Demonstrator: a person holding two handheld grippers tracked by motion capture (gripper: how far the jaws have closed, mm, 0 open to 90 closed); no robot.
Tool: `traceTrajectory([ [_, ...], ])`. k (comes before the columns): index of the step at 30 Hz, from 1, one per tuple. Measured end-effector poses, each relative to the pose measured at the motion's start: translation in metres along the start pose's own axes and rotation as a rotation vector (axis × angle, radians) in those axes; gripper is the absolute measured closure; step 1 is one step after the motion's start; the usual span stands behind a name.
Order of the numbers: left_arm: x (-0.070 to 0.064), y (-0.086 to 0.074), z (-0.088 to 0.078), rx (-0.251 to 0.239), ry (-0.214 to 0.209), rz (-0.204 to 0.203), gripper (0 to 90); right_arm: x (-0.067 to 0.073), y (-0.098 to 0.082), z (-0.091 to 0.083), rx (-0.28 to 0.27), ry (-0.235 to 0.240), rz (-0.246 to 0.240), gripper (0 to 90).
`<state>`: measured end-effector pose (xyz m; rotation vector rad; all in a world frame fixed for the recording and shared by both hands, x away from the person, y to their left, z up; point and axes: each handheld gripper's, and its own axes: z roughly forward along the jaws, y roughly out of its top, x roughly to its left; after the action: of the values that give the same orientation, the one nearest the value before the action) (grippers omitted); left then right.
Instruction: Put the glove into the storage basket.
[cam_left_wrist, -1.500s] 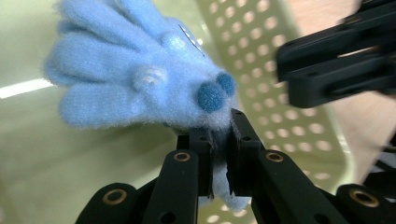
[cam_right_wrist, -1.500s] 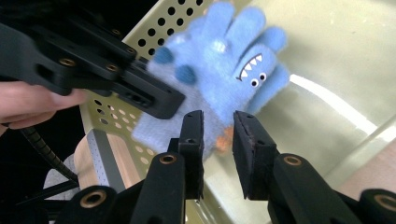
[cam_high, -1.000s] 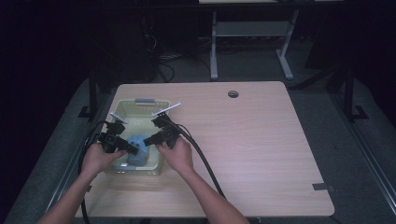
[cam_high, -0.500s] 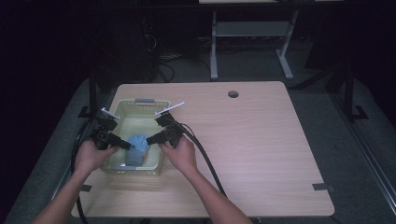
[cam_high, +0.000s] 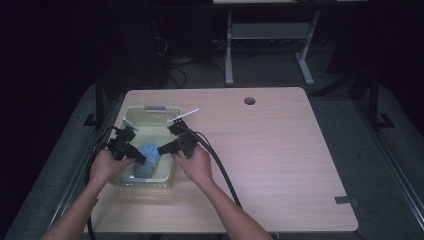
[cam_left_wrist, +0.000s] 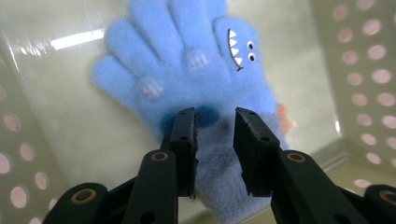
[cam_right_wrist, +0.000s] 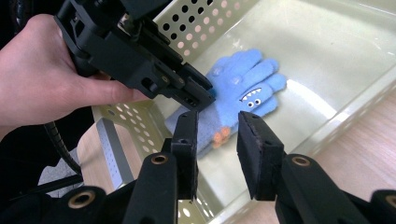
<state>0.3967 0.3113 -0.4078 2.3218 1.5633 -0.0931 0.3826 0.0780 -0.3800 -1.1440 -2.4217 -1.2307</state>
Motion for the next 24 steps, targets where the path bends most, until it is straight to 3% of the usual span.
traceTrajectory([
  [4,-0.001,-0.001,-0.005,-0.029,-0.015,-0.005,60.0,-0.002,0.001,-0.005,-0.017,-0.005,0.003,65.9],
  [9,-0.006,-0.002,-0.013,-0.077,-0.028,0.004,55.4,-0.003,0.001,-0.009,-0.01,-0.017,0.001,62.9],
  [18,-0.008,-0.003,-0.019,-0.105,-0.026,0.007,49.6,-0.007,0.001,-0.019,-0.012,-0.043,-0.015,55.9],
  [24,-0.009,-0.002,-0.023,-0.129,-0.06,0.005,46.9,-0.013,-0.001,-0.03,-0.019,-0.059,-0.01,52.1],
])
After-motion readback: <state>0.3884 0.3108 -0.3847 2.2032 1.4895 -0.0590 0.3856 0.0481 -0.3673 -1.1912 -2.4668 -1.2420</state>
